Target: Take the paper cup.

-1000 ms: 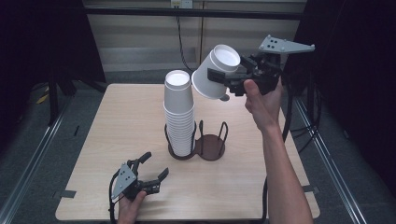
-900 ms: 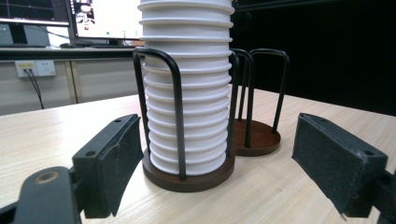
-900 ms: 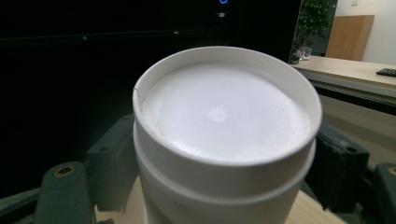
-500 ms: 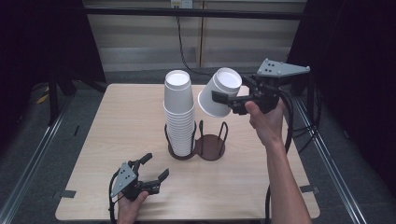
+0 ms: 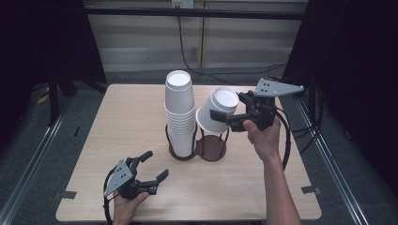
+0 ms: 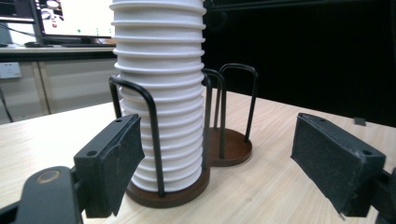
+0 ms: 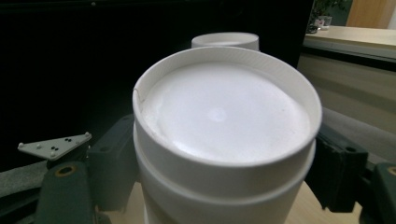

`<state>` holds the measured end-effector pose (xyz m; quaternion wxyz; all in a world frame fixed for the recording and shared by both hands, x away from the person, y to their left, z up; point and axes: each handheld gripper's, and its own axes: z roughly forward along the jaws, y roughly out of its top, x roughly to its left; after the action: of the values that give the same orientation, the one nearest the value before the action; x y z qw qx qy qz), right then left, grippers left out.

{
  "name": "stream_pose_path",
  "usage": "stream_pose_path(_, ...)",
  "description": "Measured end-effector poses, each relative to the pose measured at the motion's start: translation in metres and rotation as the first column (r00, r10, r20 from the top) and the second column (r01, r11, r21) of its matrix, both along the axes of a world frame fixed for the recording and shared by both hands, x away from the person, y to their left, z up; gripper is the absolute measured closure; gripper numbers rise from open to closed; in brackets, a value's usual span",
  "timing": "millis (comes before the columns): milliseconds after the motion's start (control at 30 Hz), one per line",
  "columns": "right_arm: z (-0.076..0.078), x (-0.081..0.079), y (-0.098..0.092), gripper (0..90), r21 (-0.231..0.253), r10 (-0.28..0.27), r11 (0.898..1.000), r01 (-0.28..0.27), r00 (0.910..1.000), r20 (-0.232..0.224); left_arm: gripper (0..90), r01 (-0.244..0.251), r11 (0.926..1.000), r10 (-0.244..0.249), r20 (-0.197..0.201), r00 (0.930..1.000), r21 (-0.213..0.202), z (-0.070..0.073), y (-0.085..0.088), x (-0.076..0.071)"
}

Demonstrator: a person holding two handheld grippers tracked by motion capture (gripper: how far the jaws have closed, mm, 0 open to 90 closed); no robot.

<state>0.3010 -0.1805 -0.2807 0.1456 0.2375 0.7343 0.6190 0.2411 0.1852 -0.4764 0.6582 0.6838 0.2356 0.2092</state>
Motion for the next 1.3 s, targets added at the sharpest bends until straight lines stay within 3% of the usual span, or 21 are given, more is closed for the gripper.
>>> stream_pose_path(200,-0.019,-0.003,0.011,21.6,0.008,0.029,1.000,-0.028,0.9993,-0.024,18.9,0.018,0.9985,-0.019,0.022,0.9996,0.051,0.007,-0.004,0.001)
stream_pose_path(567,-0.050,-0.013,0.027,21.7,-0.009,0.055,0.998,-0.055,0.9972,-0.051,18.9,0.064,0.9967,-0.065,0.014,0.9978,0.050,0.015,-0.010,0.004)
stream_pose_path(767,-0.060,-0.014,0.029,21.8,-0.006,0.071,0.997,-0.072,0.9955,-0.063,17.7,0.100,0.9938,-0.100,0.007,0.9949,0.048,0.019,-0.014,0.004)
stream_pose_path(900,-0.072,-0.019,0.032,21.8,0.003,0.091,0.996,-0.091,0.9929,-0.076,16.6,0.123,0.9922,-0.123,-0.004,0.9924,0.024,0.021,-0.019,0.005)
stream_pose_path(967,-0.079,-0.021,0.034,21.8,0.007,0.099,0.995,-0.099,0.9909,-0.091,16.6,0.126,0.9915,-0.126,-0.003,0.9921,0.034,0.021,-0.023,0.006)
stream_pose_path(1200,-0.097,-0.028,0.034,21.7,0.014,0.105,0.994,-0.104,0.9895,-0.100,16.6,0.183,0.9825,-0.183,-0.006,0.9831,0.034,0.025,-0.028,0.006)
stream_pose_path(1300,-0.103,-0.032,0.033,21.8,0.019,0.110,0.994,-0.108,0.9886,-0.103,15.6,0.223,0.9746,-0.223,0.006,0.9748,0.020,0.024,-0.030,0.007)
